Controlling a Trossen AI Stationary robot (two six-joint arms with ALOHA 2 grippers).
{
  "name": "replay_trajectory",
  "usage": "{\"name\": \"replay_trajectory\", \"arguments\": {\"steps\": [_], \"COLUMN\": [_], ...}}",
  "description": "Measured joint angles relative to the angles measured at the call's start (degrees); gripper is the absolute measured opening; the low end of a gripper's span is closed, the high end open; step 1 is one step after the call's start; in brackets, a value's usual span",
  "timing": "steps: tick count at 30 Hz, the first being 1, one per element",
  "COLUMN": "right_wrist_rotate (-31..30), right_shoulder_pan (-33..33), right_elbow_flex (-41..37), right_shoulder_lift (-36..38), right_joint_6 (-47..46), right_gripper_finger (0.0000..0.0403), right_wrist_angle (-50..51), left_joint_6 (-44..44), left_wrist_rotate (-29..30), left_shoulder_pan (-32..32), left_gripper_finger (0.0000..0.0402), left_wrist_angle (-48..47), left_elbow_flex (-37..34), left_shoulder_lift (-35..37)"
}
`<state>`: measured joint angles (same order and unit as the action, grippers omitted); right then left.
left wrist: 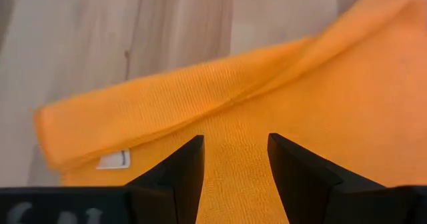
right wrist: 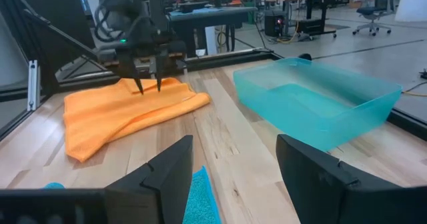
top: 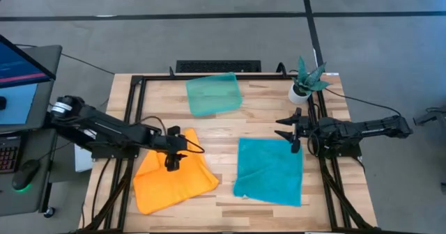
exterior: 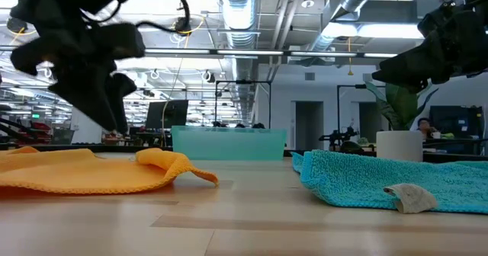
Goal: Roll microfiber towels into tight, uniform cylinder then place into a basket
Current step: Roll the yellow microfiber towel
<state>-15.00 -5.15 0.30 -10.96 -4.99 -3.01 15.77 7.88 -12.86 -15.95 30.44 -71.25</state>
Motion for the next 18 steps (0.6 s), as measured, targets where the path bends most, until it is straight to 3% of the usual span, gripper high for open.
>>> {"name": "replay_trajectory", "arguments": {"steps": [12, 18], "right_wrist_rotate": [0.0, 0.0], "right_shoulder_pan": [0.0, 0.0], "right_elbow_flex": [0.0, 0.0], "right_shoulder_lift": [0.0, 0.0], "right_joint_6": [0.0, 0.0], "right_gripper_finger": [0.0237, 0.0237], "right_wrist_angle": [0.0, 0.0], "left_joint_6": [-1.8, -4.0], "left_wrist_rotate": [-3.2, -1.1], "left_shoulder_pan": [4.7, 6.5], "left_gripper_finger": [0.0158, 0.0158], "left_wrist_angle": [0.0, 0.8], "left_elbow_flex": [6.3, 8.5], "left_shoulder_lift": [-14.2, -17.8]}}
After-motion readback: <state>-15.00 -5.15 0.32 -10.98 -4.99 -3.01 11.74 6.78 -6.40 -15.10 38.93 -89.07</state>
